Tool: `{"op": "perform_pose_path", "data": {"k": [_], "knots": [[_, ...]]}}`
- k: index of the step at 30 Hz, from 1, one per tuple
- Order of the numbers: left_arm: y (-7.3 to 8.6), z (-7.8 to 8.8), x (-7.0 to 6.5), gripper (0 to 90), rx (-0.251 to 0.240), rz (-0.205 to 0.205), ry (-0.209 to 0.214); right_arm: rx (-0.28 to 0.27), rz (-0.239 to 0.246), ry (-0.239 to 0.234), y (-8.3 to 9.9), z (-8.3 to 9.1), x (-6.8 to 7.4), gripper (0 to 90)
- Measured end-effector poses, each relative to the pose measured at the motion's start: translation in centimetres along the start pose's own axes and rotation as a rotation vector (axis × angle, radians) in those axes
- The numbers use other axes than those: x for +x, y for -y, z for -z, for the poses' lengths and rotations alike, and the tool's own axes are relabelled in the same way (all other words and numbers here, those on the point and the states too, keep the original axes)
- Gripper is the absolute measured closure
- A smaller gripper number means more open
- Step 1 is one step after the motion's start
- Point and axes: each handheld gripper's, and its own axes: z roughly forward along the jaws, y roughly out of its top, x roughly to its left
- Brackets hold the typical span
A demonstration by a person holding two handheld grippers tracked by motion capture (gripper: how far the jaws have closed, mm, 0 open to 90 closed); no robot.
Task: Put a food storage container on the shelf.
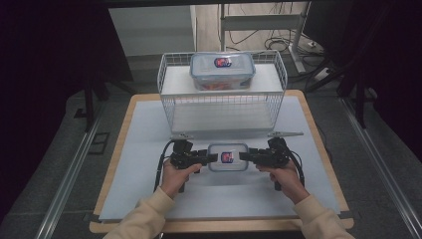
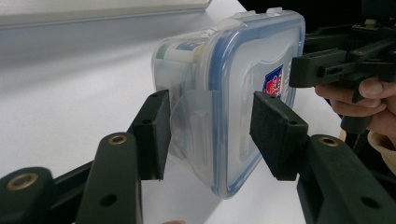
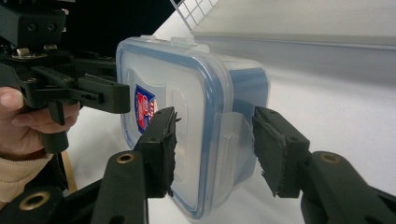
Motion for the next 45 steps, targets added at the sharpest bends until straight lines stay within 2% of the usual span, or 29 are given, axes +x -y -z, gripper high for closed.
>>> {"op": "perform_pose_path", "data": {"k": [7, 19, 26, 45], "knots": [[-1.1, 0.9, -0.7, 49.3, -0.021, -0.035, 0.000, -0.029, 0.028, -0.003, -1.0, 0.8, 0.8, 50.8], [-2.5, 1.3, -1.1, 49.3, -0.030, -0.047, 0.016, -0.053, 0.036, 0.002, -2.0, 1.7, 1.3, 51.1], [-3.6, 2.1, -1.5, 49.3, -0.042, -0.061, 0.017, -0.069, 0.062, 0.002, -3.3, 2.1, 1.9, 51.3], [-6.6, 3.7, -2.2, 49.4, -0.075, -0.087, 0.013, -0.097, 0.097, 0.000, -6.5, 3.0, 3.2, 51.5]]}}
